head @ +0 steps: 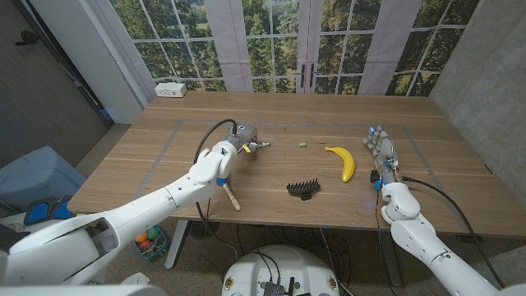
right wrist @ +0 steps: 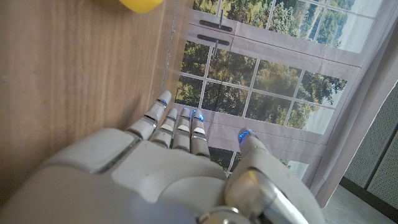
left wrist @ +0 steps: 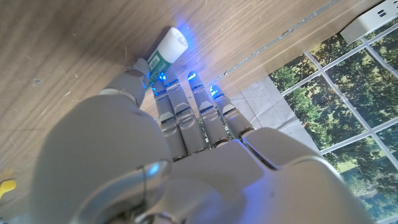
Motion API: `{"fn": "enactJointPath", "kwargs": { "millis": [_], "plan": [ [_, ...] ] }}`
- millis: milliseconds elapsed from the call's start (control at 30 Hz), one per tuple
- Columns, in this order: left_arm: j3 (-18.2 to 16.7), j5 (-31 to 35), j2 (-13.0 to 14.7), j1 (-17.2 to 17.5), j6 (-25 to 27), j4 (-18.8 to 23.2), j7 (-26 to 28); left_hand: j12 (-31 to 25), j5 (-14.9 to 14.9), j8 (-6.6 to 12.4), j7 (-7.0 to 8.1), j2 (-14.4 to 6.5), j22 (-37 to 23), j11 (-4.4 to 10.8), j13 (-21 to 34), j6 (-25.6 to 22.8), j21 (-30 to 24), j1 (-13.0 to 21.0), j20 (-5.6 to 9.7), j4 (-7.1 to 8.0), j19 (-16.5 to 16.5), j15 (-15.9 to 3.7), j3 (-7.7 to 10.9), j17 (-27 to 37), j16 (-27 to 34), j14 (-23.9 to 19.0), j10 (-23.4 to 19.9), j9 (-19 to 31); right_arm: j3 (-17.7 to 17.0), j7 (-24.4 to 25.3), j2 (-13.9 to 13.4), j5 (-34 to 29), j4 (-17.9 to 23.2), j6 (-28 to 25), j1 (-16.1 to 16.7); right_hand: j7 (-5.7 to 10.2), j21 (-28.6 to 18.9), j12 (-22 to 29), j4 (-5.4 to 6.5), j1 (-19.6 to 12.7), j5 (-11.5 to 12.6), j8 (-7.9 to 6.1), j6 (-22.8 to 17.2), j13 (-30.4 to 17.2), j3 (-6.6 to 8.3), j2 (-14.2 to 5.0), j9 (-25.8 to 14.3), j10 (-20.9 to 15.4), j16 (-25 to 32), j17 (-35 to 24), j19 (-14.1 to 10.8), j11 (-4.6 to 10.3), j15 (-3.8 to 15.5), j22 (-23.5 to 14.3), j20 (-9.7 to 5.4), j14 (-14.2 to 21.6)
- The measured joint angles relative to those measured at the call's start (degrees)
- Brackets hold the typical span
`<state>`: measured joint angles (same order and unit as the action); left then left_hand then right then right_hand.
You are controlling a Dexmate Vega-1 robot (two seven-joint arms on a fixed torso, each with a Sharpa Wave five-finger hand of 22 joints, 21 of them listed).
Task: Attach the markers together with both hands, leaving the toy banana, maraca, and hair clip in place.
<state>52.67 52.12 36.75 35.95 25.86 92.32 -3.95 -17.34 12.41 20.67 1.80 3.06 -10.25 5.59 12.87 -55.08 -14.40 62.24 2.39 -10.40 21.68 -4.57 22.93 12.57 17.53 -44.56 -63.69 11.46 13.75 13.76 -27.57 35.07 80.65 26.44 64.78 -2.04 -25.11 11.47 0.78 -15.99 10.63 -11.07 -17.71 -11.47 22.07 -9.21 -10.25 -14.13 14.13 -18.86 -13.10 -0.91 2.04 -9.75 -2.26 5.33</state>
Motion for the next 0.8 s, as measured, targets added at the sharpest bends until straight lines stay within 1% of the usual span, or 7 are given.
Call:
{"fn": "enactJointPath", "kwargs": {
  "millis": [233,500,600,667,700,733,800],
  "plan": [
    [-1.48,-4.03,-0.85,1.94,-1.35,-2.21,6.69,0.00,1.55,0.00,-0.20,1.15,-0.31,-0.11,0.00,-0.19,-0.68,1.90,0.17,0.40,2.74,-1.03,-1.04,1.33,1.15,-2.68,-0.03,-0.02,-0.10,0.53,-0.17,-0.42,0.28,-0.01,0.21,0.00,0.14,0.00,0.00,0.00,0.00,0.00,0.00,0.00,0.00,0.00,0.00,0.00,0.00,-0.01,0.00,0.00,0.00,0.00,0.00,0.00],
    [-3.03,-8.52,-1.10,3.89,-3.31,-3.02,14.26,-0.01,4.05,0.00,-0.54,0.72,-0.83,-0.72,0.00,-0.53,-1.15,4.61,0.23,0.34,4.62,-1.65,-2.22,3.56,2.94,-4.93,0.58,-0.04,-0.31,0.87,-0.40,-0.77,0.76,-0.02,0.52,0.00,0.14,0.00,0.00,0.00,0.00,0.00,0.01,0.00,0.00,0.00,0.00,-0.32,0.00,-0.01,0.00,-0.32,0.00,0.00,0.00,0.00],
    [-3.58,-9.53,-1.09,4.57,-4.02,-3.09,16.26,-0.01,5.11,0.00,-2.58,-0.20,-0.84,-2.17,0.00,-2.58,-1.58,6.43,0.27,0.40,5.07,-1.98,-2.60,4.58,3.90,-5.83,-0.88,-0.04,-0.36,0.94,-0.44,-0.88,0.89,-0.01,0.59,0.00,0.14,0.00,0.00,0.00,0.00,0.00,0.01,0.00,0.00,0.00,0.00,-0.31,0.00,-0.01,0.00,-0.32,0.00,0.00,0.00,0.00],
    [-4.13,-10.69,-1.04,5.18,-4.84,-3.07,18.55,-0.02,5.80,0.00,-3.16,-0.22,-1.04,-2.67,0.00,-3.19,-1.58,6.41,0.31,0.51,5.52,-2.14,-2.51,5.19,4.35,-6.20,-1.38,-0.04,-0.42,0.98,-0.48,-0.93,1.00,0.03,0.69,0.00,0.13,0.00,0.01,0.00,0.00,0.00,0.01,0.00,0.00,0.00,0.00,-0.31,0.00,-0.01,0.01,-0.32,0.00,0.00,0.00,0.00],
    [-4.42,-11.12,-1.02,5.41,-5.17,-3.05,19.46,-0.02,6.08,0.38,-3.25,-0.23,-1.11,-2.79,0.00,-3.31,-1.82,6.41,0.28,0.52,5.68,-2.16,-2.49,5.46,4.38,-6.41,-1.50,-0.03,-0.44,0.99,-0.50,-0.94,1.03,0.05,0.72,0.00,0.14,0.00,0.01,0.00,0.00,0.00,0.01,0.00,0.00,0.00,0.00,-0.31,0.00,-0.01,0.00,-0.32,0.00,0.00,0.00,0.00],
    [-4.42,-11.28,-1.02,5.41,-5.28,-3.05,19.82,-0.41,6.38,2.15,-3.33,-0.76,-1.13,-2.87,0.00,-3.41,-1.92,6.94,0.28,0.59,5.68,-2.21,-2.45,5.66,4.54,-6.46,-1.59,-0.03,-0.45,0.99,-0.51,-0.94,1.05,0.06,0.73,0.00,0.32,0.00,-0.17,0.00,0.00,0.00,0.01,0.00,-0.18,0.00,0.00,-0.31,0.00,0.04,-0.01,-0.32,0.00,0.00,0.02,0.00],
    [-5.23,-12.24,-0.95,5.84,-6.12,-2.71,22.17,-0.41,6.72,2.26,-3.24,-1.19,-1.14,-2.87,0.00,-3.70,-1.92,7.37,0.28,0.82,5.68,-2.28,-2.68,6.07,4.84,-6.72,-1.60,-0.03,-0.48,0.99,-0.57,-1.08,1.24,0.18,0.82,0.00,0.54,0.00,-0.52,0.00,0.00,0.00,0.01,0.00,0.04,0.00,0.00,-0.31,0.00,0.25,-0.21,-0.32,0.00,0.00,0.22,0.00]
  ]
}}
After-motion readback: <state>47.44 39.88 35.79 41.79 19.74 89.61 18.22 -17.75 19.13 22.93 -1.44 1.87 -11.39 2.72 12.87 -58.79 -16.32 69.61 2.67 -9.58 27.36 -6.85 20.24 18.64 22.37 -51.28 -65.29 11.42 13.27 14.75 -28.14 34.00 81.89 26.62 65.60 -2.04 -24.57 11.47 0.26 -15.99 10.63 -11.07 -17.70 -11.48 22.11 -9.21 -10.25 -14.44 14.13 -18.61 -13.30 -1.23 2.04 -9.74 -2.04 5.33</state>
